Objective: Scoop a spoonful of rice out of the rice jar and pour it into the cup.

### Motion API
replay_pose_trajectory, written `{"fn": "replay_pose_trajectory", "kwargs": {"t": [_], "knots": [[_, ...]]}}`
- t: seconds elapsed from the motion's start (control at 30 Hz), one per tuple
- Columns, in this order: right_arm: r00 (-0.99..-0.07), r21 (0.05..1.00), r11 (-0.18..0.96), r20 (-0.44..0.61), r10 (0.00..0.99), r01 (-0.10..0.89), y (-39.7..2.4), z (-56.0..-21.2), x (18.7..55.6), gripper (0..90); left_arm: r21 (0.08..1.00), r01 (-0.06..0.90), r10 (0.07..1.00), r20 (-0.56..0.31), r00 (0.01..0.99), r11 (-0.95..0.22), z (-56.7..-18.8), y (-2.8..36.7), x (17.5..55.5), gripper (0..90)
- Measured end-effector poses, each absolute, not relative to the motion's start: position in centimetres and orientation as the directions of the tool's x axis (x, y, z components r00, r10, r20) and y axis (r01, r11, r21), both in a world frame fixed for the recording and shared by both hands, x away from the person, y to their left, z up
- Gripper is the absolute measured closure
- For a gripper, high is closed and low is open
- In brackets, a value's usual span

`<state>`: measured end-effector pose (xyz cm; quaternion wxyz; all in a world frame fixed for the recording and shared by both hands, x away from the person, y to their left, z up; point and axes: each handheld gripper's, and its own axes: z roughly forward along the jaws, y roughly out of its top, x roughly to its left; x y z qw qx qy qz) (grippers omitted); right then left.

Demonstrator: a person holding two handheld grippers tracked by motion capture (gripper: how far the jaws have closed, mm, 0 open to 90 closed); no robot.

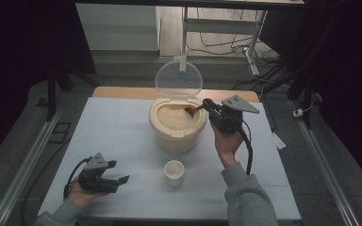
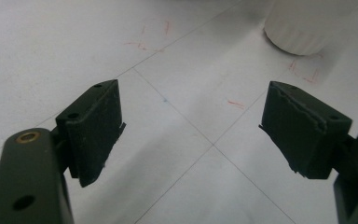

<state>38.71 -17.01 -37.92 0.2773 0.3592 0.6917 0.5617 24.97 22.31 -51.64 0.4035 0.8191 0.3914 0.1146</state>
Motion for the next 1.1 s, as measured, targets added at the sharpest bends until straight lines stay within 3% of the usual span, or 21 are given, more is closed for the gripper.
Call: {"fn": "replay_pose_trajectory", "kwargs": {"t": [0.17,0.53,1.1], "knots": [[-0.571,0.957,-0.031,0.199,0.797,0.290,-17.9,-39.2,39.7,82.7,0.750,0.547,0.732,-0.127,0.670,-0.370,-51.6,22.3,25.0,20.1],[-0.519,0.878,-0.229,0.440,0.733,0.420,-19.0,-40.6,40.6,82.6,0.749,0.547,0.730,-0.127,0.672,-0.373,-51.7,22.2,25.0,20.1],[-0.406,0.729,-0.427,0.666,0.626,0.535,-21.2,-41.6,41.1,82.7,0.748,0.542,0.727,-0.119,0.676,-0.383,-51.7,22.1,25.0,20.1]]}}
